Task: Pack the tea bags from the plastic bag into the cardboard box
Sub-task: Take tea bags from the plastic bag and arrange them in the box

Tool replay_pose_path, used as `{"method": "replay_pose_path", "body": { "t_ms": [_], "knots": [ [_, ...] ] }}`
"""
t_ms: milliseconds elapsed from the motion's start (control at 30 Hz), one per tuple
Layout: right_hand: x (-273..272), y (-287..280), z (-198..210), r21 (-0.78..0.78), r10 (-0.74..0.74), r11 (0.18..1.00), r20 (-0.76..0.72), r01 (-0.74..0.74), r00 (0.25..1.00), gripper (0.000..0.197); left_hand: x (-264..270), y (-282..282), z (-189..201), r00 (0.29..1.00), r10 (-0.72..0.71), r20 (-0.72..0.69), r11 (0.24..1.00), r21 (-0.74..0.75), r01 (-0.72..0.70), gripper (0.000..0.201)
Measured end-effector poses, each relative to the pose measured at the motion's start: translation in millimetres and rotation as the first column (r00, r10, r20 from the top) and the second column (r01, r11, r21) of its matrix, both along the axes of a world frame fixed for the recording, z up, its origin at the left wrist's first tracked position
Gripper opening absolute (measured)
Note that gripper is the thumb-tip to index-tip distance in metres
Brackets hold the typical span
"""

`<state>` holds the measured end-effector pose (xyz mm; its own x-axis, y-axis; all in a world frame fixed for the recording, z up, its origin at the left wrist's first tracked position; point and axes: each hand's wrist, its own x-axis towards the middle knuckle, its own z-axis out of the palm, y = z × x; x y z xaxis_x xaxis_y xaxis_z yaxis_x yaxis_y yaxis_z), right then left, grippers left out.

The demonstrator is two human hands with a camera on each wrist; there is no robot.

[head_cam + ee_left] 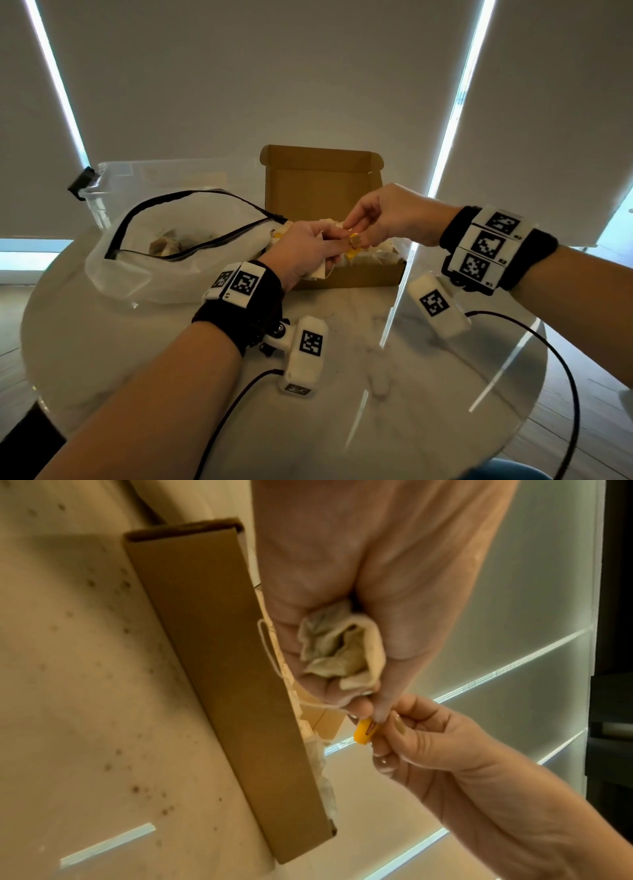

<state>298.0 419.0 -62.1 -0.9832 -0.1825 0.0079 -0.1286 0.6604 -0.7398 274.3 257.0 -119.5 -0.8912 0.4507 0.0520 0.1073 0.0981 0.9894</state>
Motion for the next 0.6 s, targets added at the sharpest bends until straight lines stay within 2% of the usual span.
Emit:
{"method": "replay_pose_path", "body": {
  "t_ms": [133,233,300,367,433,533,600],
  "knots": [
    [2,3,-1,0.02,-0.019,1.0,0.02,0.018,1.0,0.022,3,5,0,1.0,-0.023,0.01,1.0,0.005,0.023,0.008],
    [1,7,-1,0.042,-0.074,0.996,0.003,0.073,0.997,0.02,5,8,-2,1.0,-0.028,-0.003,1.0,-0.009,0.028,0.02],
    [-1,12,-2,0.122,-0.117,0.985,-0.019,0.118,0.993,0.016,3,8,-2,1.0,0.003,-0.006,1.0,0.021,-0.003,0.027],
    [-5,19,-9,0.311,-0.136,0.94,-0.029,0.139,0.99,0.013,2,8,1,0.999,0.043,0.028,0.996,0.083,-0.046,0.025],
    [-9,24,-19,0.491,-0.15,0.857,-0.049,0.155,0.987,0.011,1,7,3,0.994,0.051,0.093,0.985,0.159,-0.065,0.023],
    [-17,27,-31,0.602,-0.151,0.774,-0.123,0.195,0.981,0.013,2,4,5,0.987,0.008,0.158,0.967,0.25,-0.048,0.025],
    [-21,27,-34,0.647,-0.144,0.732,-0.161,0.214,0.976,0.011,3,2,6,0.986,-0.006,0.165,0.965,0.259,-0.038,0.029]
  ]
}}
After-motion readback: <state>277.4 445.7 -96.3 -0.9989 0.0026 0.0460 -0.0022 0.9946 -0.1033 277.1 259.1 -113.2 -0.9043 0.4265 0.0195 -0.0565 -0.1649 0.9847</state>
